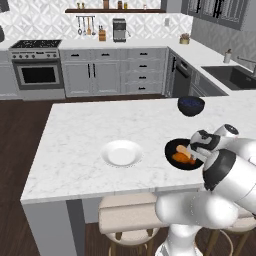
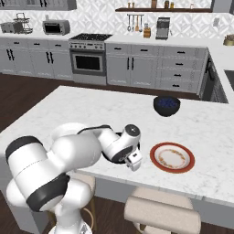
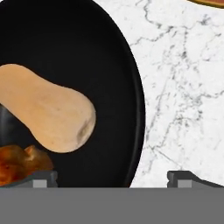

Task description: Pick the chicken drumstick and squash from their plates and place them in the bowl. Then put the bowl in the fridge.

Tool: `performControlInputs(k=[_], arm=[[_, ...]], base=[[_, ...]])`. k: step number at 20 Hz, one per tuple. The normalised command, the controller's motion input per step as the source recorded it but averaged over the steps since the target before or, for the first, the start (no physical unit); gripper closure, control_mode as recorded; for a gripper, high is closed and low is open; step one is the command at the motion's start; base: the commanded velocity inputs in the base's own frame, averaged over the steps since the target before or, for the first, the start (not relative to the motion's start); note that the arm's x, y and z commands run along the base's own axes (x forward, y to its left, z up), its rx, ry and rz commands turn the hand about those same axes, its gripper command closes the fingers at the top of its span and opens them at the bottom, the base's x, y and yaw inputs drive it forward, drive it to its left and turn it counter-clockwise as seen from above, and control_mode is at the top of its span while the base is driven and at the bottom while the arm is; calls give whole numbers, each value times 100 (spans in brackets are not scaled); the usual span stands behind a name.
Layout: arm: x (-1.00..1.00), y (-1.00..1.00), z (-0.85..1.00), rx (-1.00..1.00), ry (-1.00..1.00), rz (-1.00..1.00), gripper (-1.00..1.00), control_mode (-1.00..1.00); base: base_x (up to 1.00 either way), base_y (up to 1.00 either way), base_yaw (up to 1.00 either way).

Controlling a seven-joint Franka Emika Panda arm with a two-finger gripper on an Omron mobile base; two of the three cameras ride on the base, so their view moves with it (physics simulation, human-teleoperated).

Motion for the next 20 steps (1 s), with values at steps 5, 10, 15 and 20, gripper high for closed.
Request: performControlInputs(k=[5, 10, 15, 20], arm=[[15, -4, -16, 1, -3, 0, 100, -100], [12, 0, -6, 0, -4, 0, 100, -100], [5, 0, -3, 0, -1, 0, 100, -100], [-3, 0, 0, 0, -1, 0, 100, -100]], base=[[0, 0, 0], [0, 0, 0], [0, 0, 0], [0, 0, 0]])
